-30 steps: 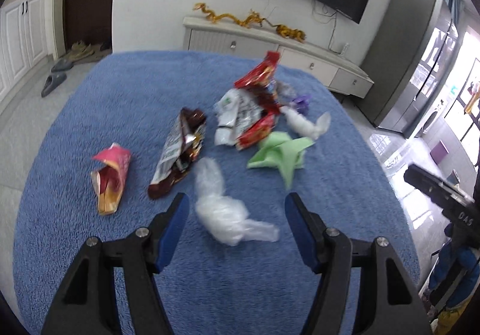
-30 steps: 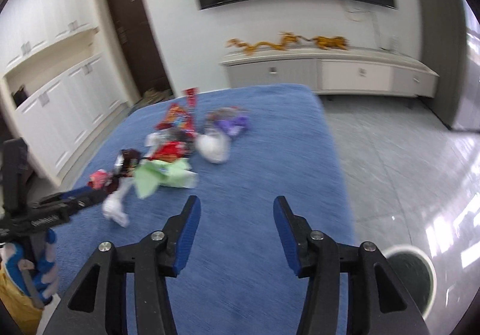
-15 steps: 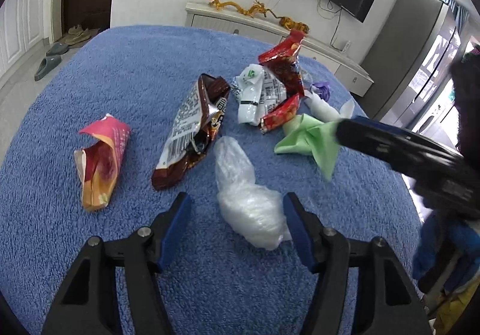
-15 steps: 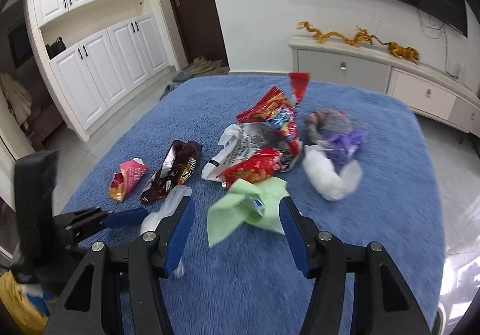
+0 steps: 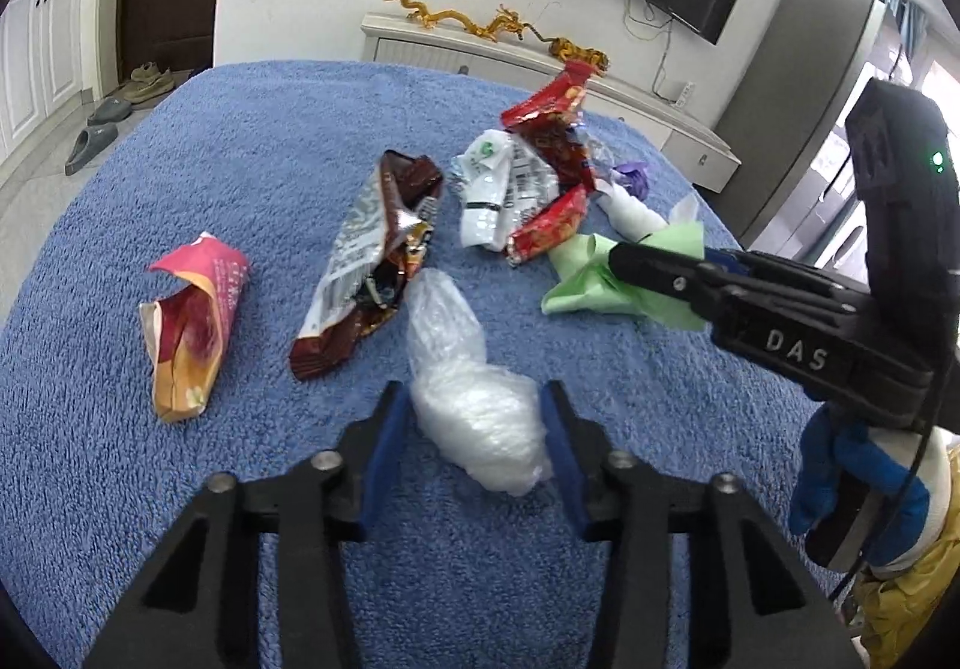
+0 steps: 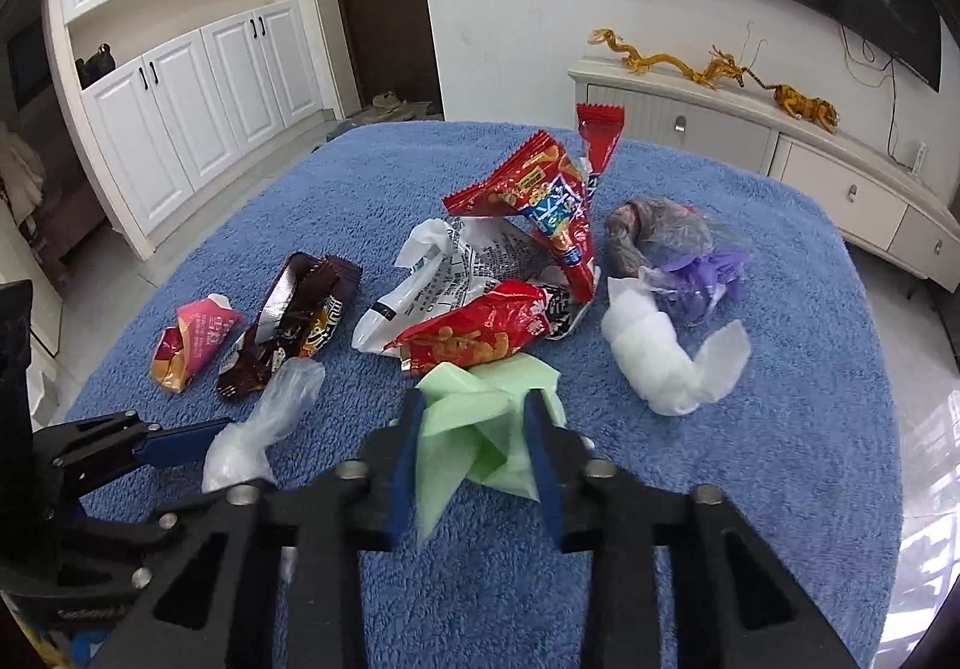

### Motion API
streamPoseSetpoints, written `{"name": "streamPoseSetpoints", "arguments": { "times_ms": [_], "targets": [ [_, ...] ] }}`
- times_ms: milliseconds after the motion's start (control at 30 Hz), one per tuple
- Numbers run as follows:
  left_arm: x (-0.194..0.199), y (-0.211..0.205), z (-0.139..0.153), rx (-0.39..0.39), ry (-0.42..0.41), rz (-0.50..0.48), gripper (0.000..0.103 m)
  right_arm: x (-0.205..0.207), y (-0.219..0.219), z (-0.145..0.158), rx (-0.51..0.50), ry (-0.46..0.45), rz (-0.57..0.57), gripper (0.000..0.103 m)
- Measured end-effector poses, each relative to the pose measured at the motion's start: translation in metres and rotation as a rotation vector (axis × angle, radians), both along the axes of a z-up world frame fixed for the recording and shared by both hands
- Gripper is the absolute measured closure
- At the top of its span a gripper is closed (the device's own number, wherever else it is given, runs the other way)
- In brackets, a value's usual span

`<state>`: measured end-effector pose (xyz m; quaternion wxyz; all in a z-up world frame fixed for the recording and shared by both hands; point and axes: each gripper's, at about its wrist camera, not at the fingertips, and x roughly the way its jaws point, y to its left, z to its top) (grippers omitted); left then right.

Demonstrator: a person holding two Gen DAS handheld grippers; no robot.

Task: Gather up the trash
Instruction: 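Carry both items over the white bin and open both tools to drop them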

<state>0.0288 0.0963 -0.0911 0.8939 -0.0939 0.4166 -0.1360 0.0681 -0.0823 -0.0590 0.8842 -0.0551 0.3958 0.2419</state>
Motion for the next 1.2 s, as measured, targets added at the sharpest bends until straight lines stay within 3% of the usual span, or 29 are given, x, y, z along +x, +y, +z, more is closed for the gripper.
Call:
{"name": "streamPoseSetpoints", "arguments": {
  "times_ms": [267, 567, 867, 1200],
  "targets": [
    [-0.014, -0.002, 0.007, -0.001, 0.009, 0.025, 0.067, -0.027, -0.021, 0.015, 0.038, -0.025, -0.009, 0.080],
    [-0.046, -0.013, 0.030, -0.002, -0.018, -0.022, 0.067, -0.071, -0.072, 0.039, 0.142, -0.069, -0.068, 0.080],
    [-0.059, -0.099, 0.062, 0.027, -0.067, -0.236, 0.067, -0.129, -0.196, 0.056, 0.239, -0.142, -0.354, 0.080],
    [-0.061, -0.236, 0.072, 0.070, -0.052, -0.499, 0.067, -0.202, -0.346, 0.013, 0.291, -0.109, -0.739, 0.080]
  ]
}}
